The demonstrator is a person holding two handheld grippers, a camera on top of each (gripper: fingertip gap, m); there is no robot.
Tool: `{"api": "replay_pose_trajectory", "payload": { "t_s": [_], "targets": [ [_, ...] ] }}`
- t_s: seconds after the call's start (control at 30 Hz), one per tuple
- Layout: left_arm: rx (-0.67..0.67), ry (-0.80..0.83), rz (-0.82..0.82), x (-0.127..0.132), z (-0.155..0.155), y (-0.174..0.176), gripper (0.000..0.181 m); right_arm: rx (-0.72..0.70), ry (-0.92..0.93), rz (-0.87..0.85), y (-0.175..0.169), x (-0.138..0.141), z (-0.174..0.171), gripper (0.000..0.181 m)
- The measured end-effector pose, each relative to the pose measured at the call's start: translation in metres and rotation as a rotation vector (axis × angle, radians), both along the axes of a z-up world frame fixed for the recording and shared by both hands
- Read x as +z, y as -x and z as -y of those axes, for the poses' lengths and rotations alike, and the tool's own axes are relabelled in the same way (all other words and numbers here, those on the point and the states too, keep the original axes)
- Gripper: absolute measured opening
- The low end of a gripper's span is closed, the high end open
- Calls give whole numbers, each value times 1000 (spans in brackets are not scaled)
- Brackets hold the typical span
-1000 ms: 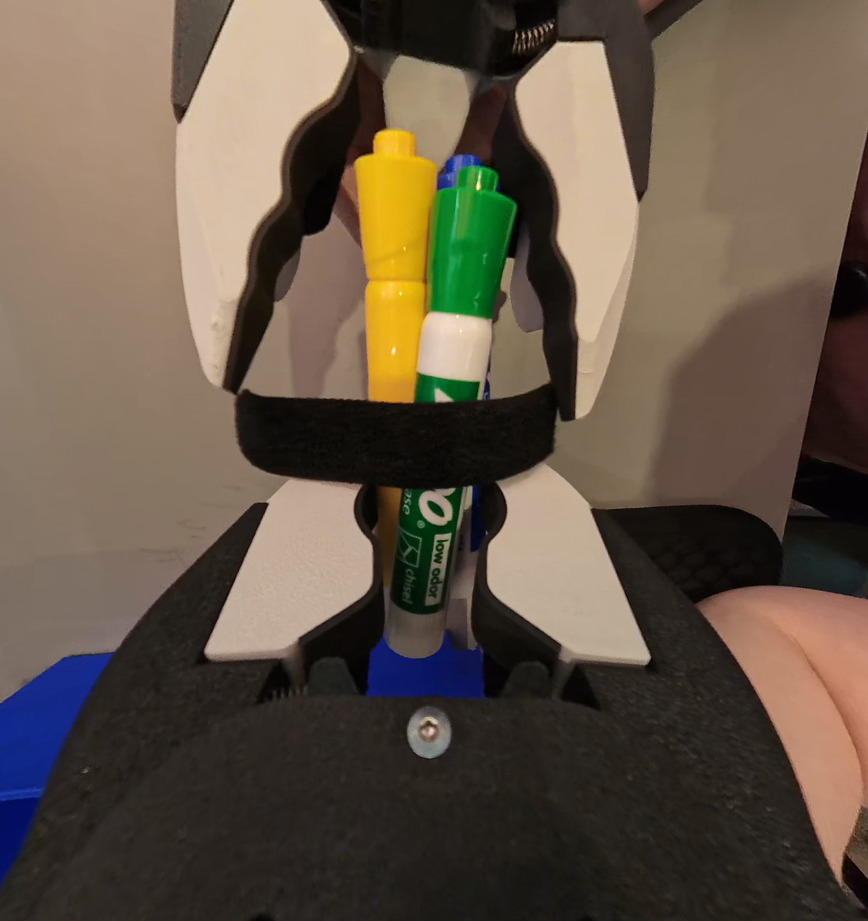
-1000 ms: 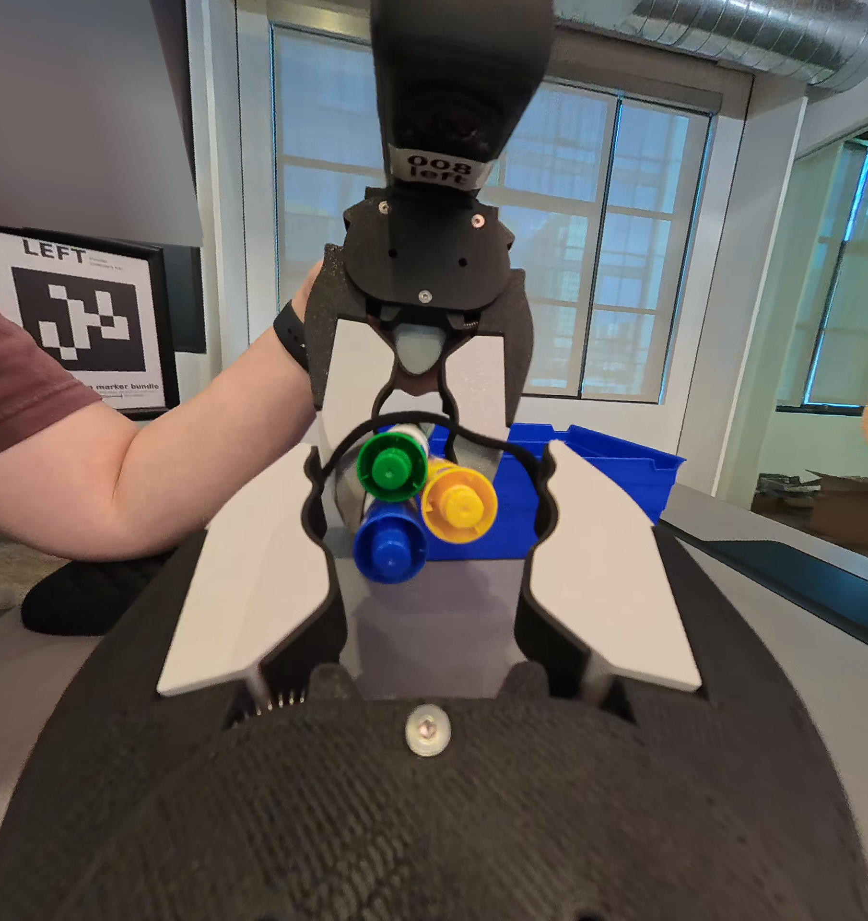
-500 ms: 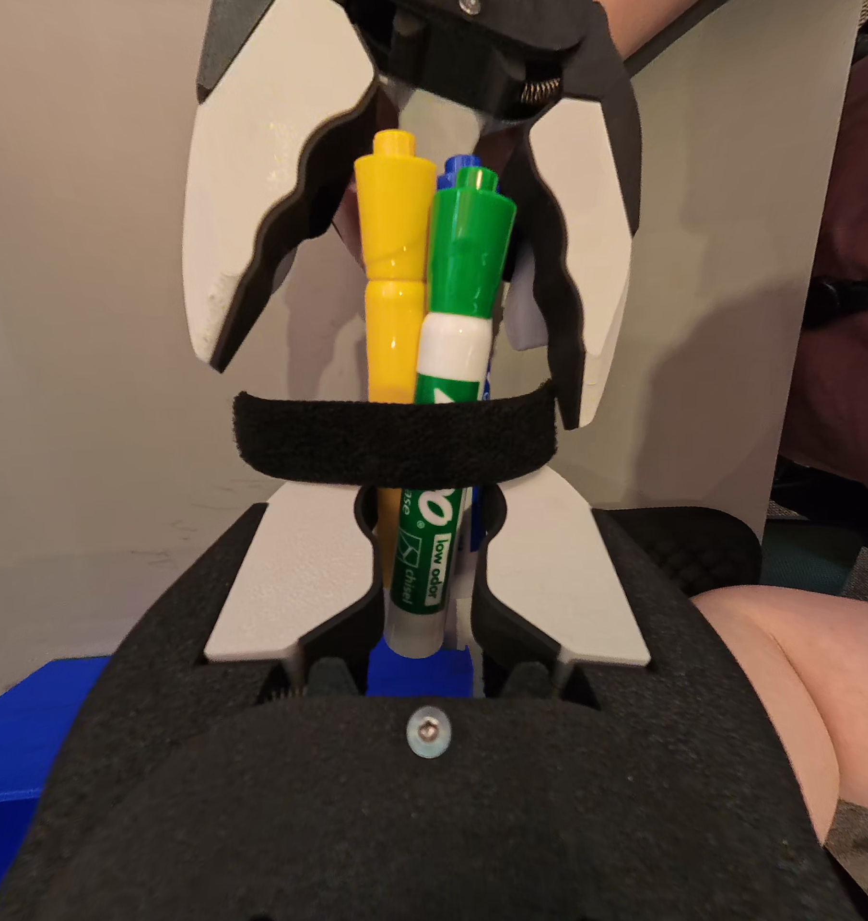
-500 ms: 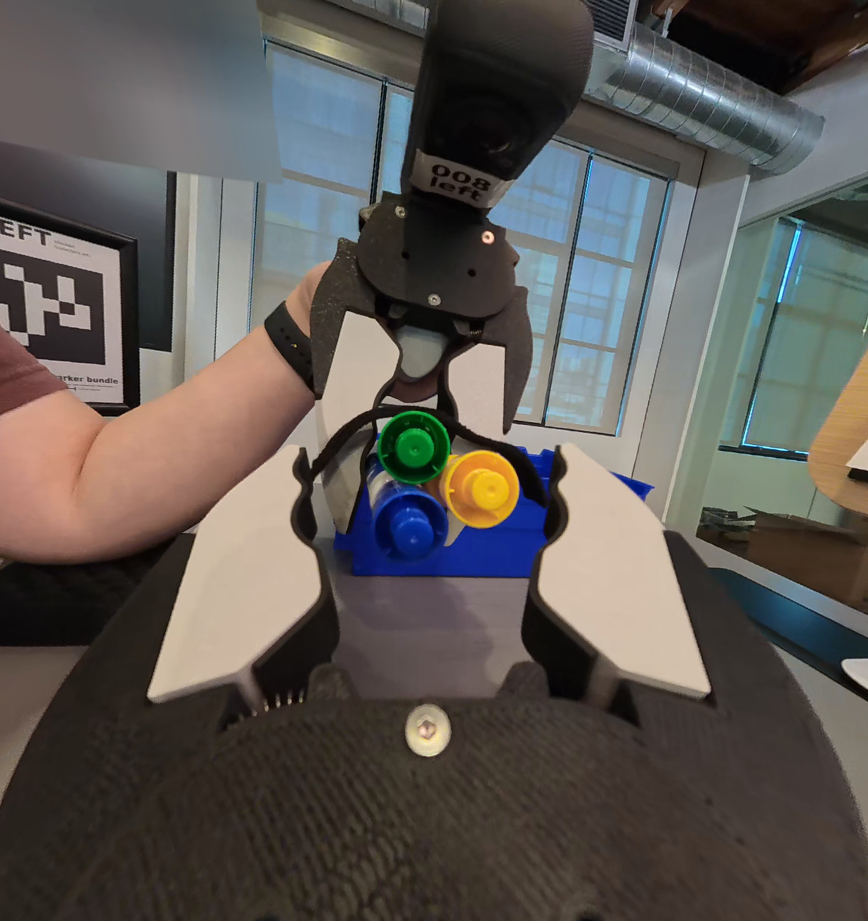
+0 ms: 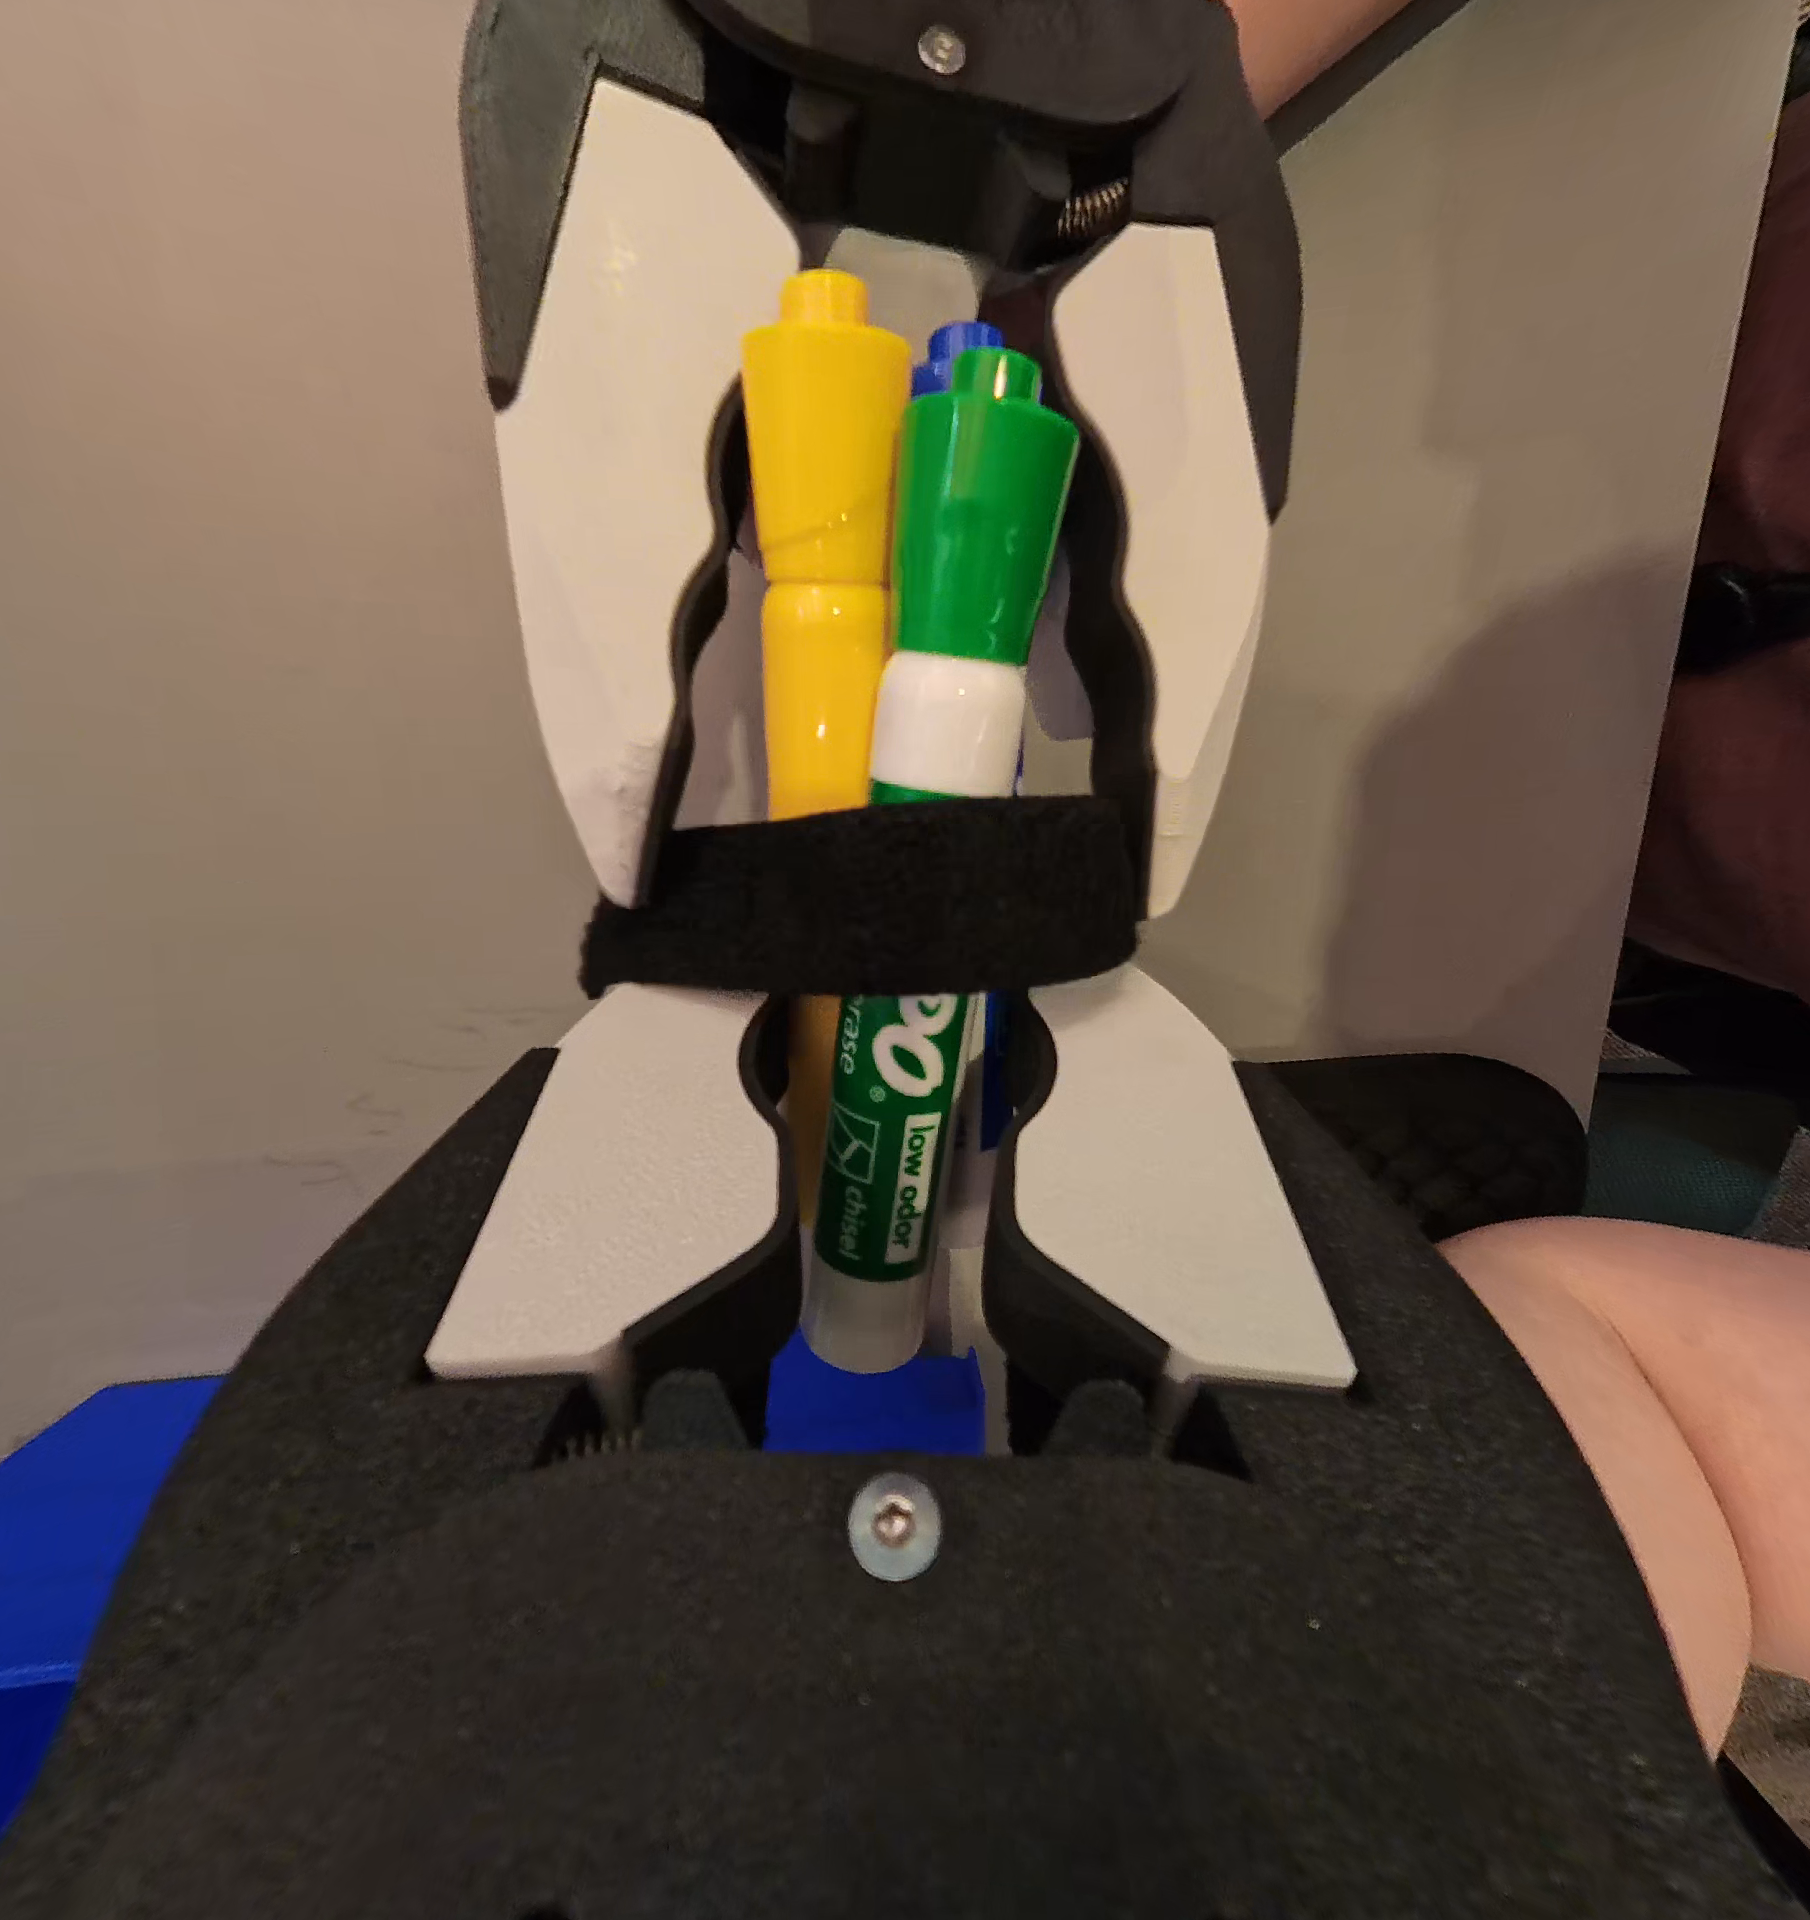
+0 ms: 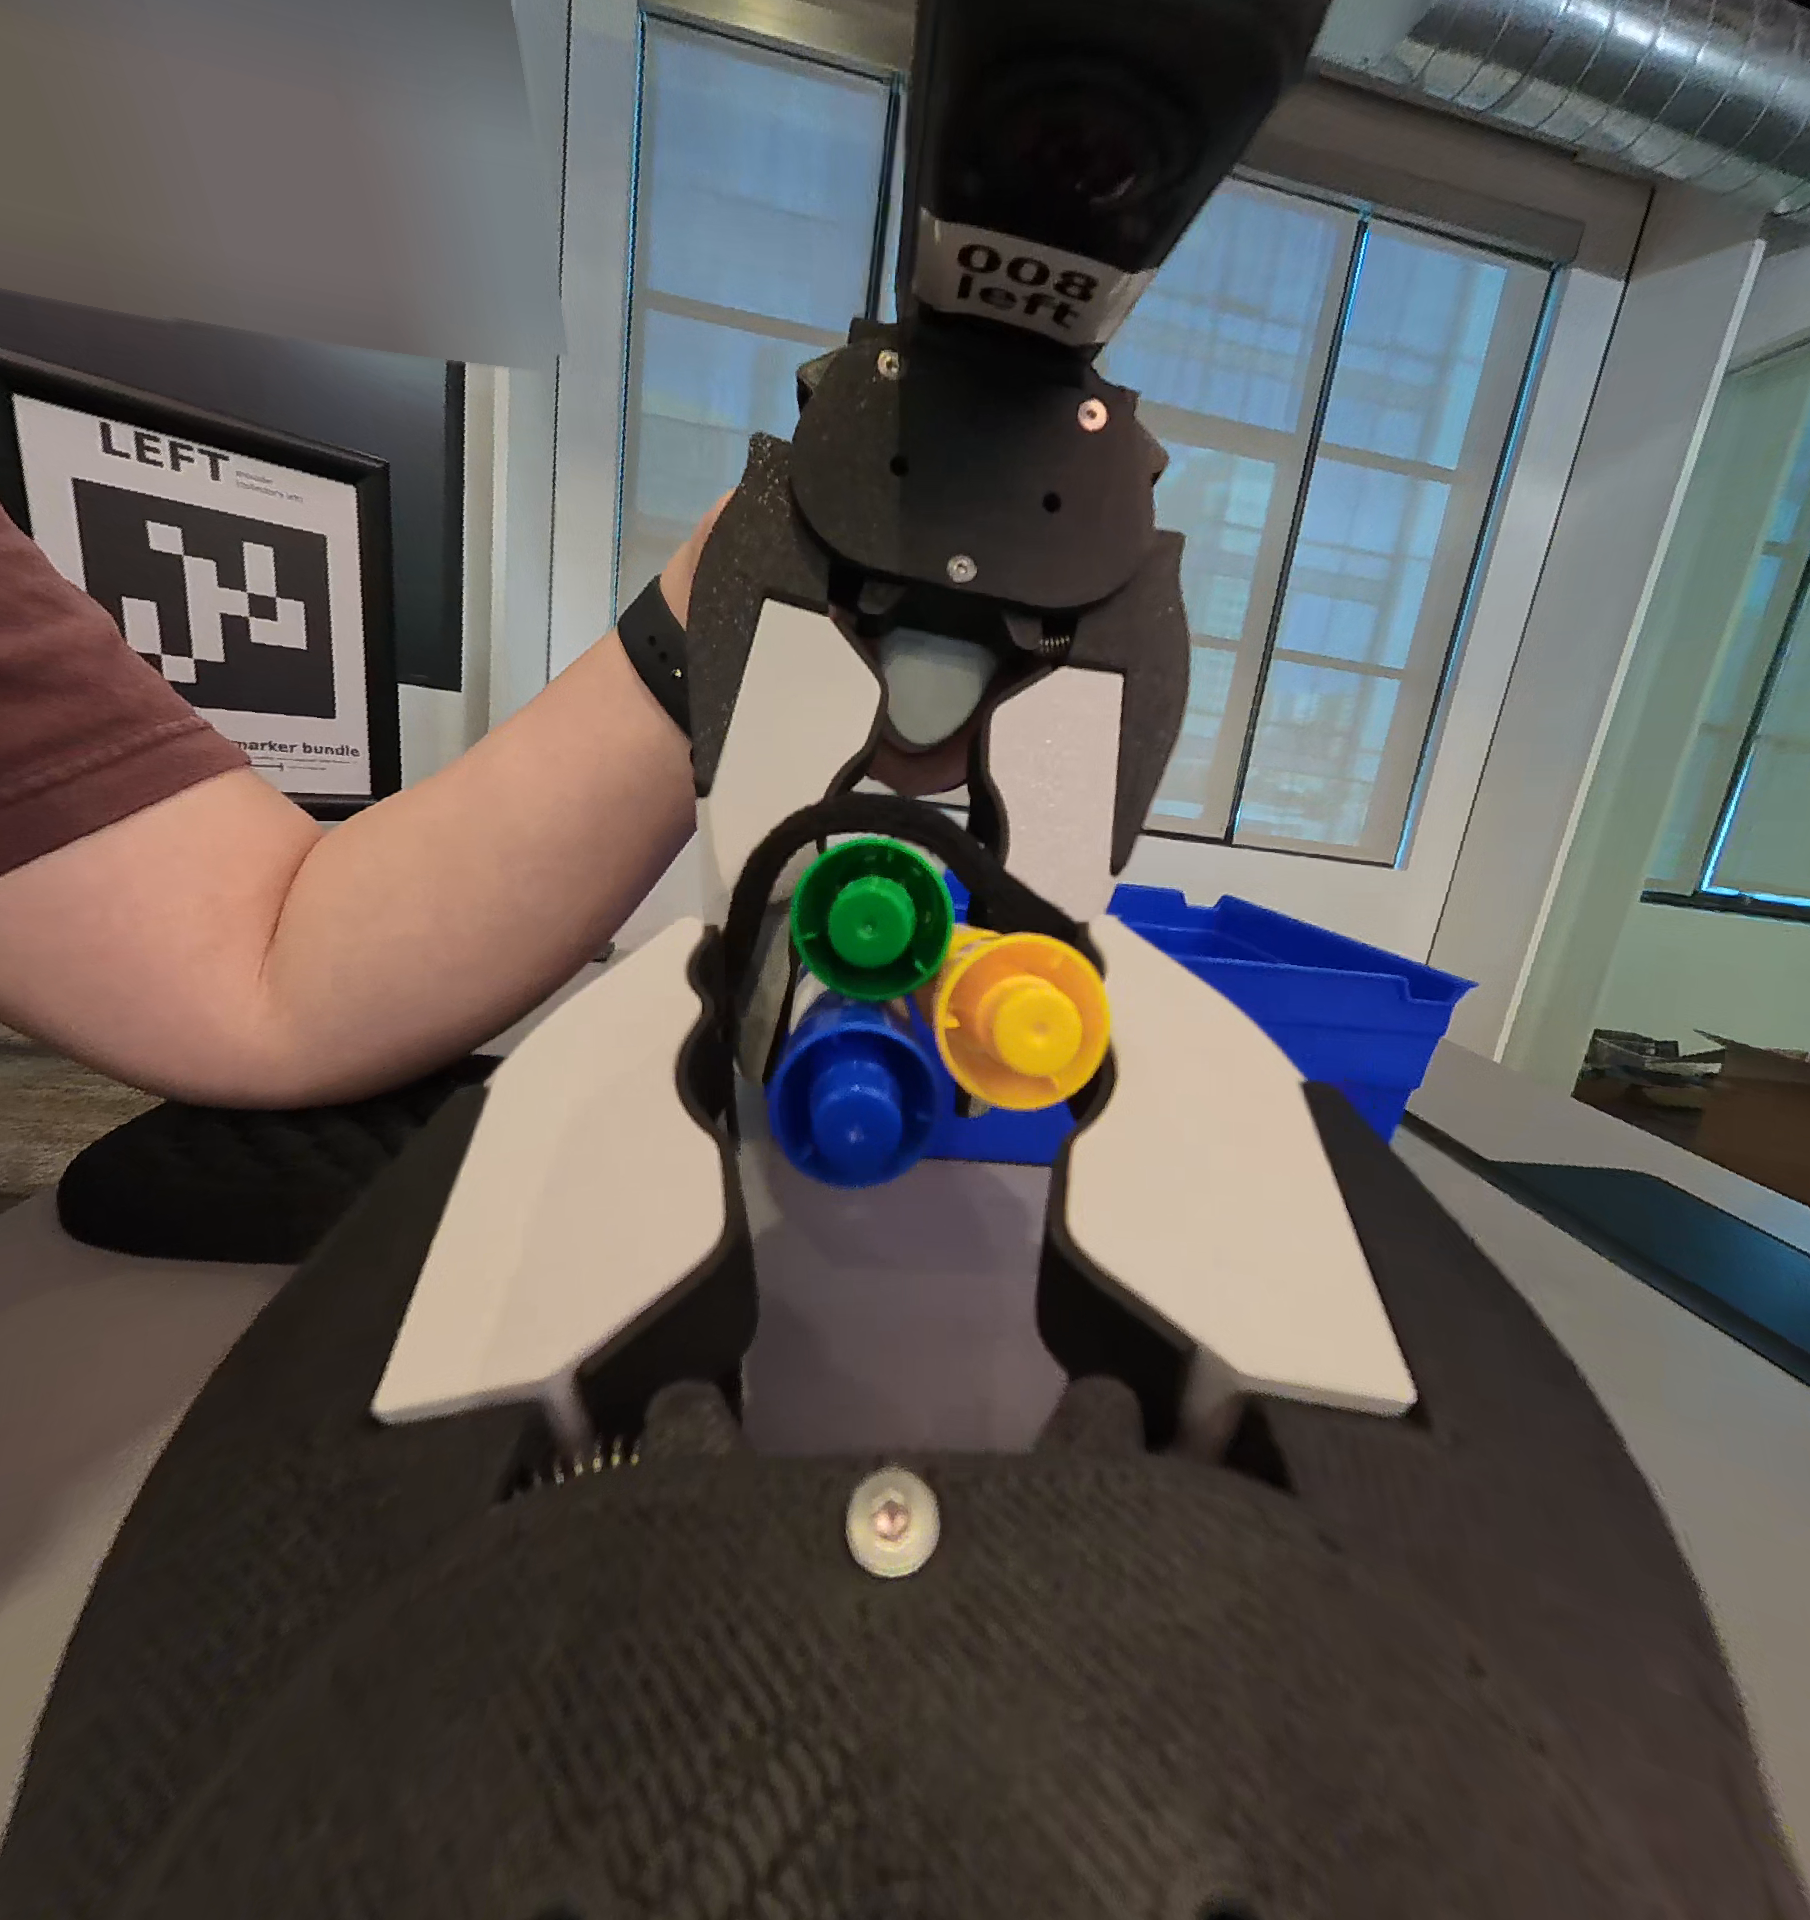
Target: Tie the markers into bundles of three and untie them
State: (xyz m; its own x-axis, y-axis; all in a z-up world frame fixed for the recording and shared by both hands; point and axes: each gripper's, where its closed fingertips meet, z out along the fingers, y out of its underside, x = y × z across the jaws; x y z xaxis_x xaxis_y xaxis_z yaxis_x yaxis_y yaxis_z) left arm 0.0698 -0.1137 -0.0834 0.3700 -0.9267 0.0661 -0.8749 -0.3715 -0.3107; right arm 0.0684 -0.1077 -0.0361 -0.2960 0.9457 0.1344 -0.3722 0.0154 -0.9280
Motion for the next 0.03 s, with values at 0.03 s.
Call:
{"api": "replay_pose_trajectory", "payload": {
  "t_s": [0.03],
  "targets": [
    [2, -2, -3, 0, 0, 1, 38, 3, 3, 15, 1, -2, 0, 63]
  ]
}}
